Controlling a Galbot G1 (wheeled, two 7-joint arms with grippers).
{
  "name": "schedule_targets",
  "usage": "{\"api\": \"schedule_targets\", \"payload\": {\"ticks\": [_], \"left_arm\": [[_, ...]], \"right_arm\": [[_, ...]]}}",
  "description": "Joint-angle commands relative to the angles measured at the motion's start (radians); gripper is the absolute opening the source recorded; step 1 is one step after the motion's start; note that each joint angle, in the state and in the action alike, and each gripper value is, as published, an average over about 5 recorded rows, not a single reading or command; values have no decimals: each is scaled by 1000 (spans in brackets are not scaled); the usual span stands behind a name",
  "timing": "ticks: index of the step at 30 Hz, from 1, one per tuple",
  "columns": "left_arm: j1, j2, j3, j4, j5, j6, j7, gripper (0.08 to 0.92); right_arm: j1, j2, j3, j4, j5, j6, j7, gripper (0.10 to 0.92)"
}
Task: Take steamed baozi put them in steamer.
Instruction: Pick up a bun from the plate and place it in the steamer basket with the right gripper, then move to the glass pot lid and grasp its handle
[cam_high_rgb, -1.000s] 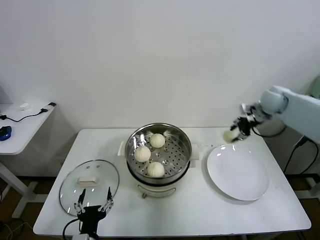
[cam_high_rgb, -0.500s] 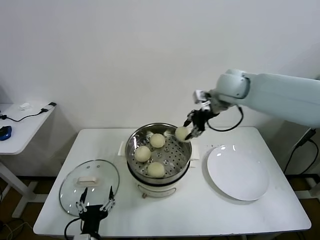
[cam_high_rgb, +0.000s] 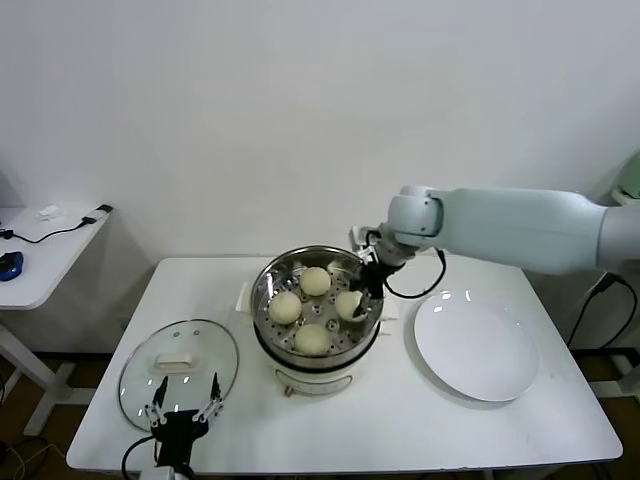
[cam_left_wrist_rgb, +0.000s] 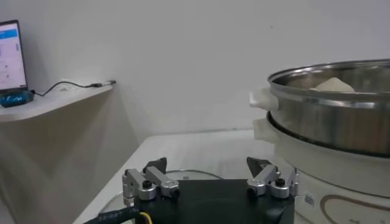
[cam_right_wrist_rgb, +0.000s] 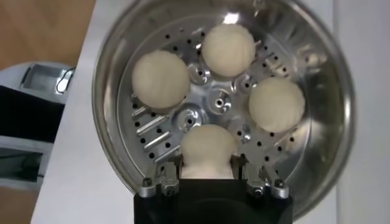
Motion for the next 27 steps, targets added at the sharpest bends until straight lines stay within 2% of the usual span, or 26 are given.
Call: {"api": "schedule_targets", "payload": {"ticks": [1,6,14,17,20,23,27], "left_arm": [[-8,-1,-5,5,-3,4,1,823],[-9,0,-7,4,-4,5,1,823],[-3,-1,-10,-13,-5,12,1,823],[2,-1,-10,-22,-5,15,1,823],[7,0,-10,-31,-7,14,1,823],[12,3,-12,-40,-26,8,0,823],[7,13,-14,-46,-79,17,-21,823]], "right_arm": [[-72,40,5,-63,-48,-8,13,551],[-80,36,40,-73,-22,35,5,569],[-42,0,139,-97,29,117,-60,771],[-29,-46,190,-92,49,151,-100,814],[-47,-117,285,-87,71,179,-105,821],[-133,-206,454,-78,96,193,15,823],[-367,-318,756,-57,38,220,349,823]]}}
